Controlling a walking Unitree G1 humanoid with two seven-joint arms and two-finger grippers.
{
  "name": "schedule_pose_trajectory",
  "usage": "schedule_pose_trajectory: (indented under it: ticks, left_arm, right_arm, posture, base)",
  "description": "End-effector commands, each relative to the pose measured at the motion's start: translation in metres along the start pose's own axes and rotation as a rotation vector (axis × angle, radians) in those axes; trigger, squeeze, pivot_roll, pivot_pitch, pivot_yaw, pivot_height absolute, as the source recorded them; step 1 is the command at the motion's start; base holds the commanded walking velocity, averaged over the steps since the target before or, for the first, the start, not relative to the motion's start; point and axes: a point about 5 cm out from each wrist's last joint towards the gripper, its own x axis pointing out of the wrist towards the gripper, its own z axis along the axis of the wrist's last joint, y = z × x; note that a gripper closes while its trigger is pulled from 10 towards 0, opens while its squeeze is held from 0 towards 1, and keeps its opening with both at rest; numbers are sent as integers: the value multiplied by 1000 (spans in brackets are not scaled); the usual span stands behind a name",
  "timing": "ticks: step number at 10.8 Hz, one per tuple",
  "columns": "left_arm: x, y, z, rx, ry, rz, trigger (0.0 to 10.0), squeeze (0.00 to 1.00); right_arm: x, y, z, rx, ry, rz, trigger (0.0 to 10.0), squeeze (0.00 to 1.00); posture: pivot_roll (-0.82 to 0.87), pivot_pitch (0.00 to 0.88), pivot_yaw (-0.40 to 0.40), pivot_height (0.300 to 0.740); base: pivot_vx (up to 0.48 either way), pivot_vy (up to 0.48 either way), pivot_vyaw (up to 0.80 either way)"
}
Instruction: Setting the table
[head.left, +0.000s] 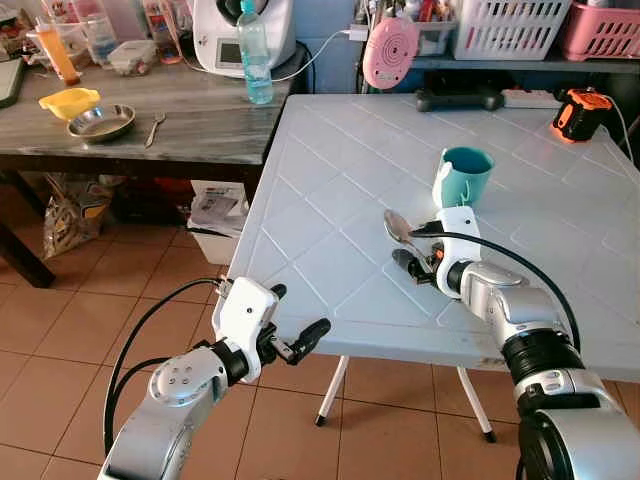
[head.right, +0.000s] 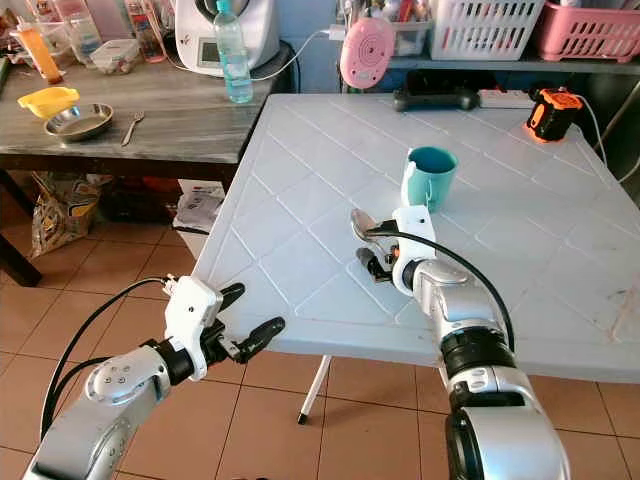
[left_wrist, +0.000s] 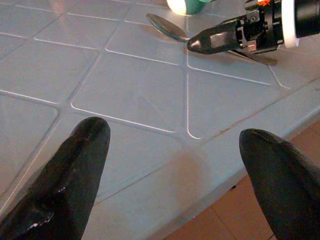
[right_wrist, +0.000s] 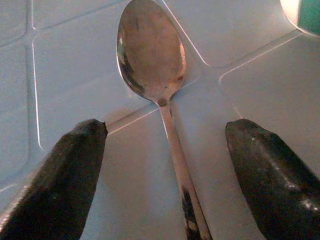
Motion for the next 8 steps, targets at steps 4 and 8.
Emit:
schedule_pose_trajectory:
  ticks: [4, 8]
  left_arm:
    - [-2, -2, 1, 3, 6, -9, 10000, 0]
    - [-2, -2, 1, 1, 9, -14, 10000, 0]
  right_arm:
    - [3, 24, -39, -17, 126, 96, 0, 0]
    - [2, 35, -54, 10, 142, 99, 0, 0]
  posture:
    - [48, 87, 63, 740]
    - [46, 89, 67, 740]
  base:
    - [0, 0, 0]
    - [0, 0, 0]
